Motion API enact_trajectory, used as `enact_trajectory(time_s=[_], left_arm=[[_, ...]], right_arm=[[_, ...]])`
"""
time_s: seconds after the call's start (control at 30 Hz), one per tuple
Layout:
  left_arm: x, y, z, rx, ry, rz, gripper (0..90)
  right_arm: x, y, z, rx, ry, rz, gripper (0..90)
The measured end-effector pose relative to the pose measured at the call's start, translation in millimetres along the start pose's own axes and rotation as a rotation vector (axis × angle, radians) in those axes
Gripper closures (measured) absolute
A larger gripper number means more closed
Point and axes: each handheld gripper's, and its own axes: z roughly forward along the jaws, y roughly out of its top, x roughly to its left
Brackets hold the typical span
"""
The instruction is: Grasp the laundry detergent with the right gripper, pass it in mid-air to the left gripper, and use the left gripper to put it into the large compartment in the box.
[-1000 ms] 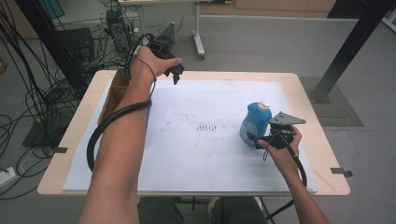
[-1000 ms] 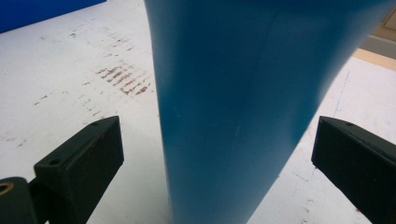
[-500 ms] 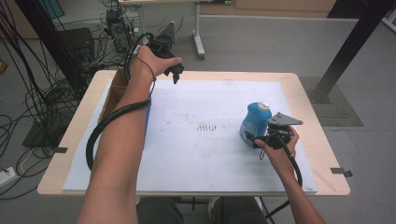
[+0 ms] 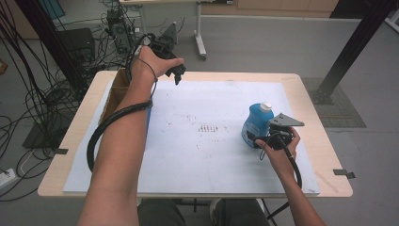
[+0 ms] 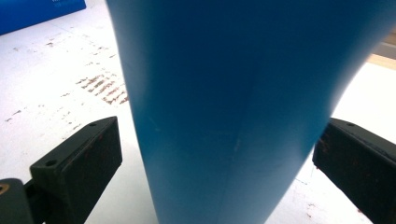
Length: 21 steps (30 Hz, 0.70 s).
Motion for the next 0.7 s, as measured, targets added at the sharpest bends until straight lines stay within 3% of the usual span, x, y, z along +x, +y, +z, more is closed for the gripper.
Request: enact_trajectory(time_s=[0.7], left_arm=[[0.4,-0.9,-1.2,-0.001,0.001,-0.001,5.4]], right_arm=[[3.2,-1.2,5.0,-0.008,-0.002,0.003,1.1]])
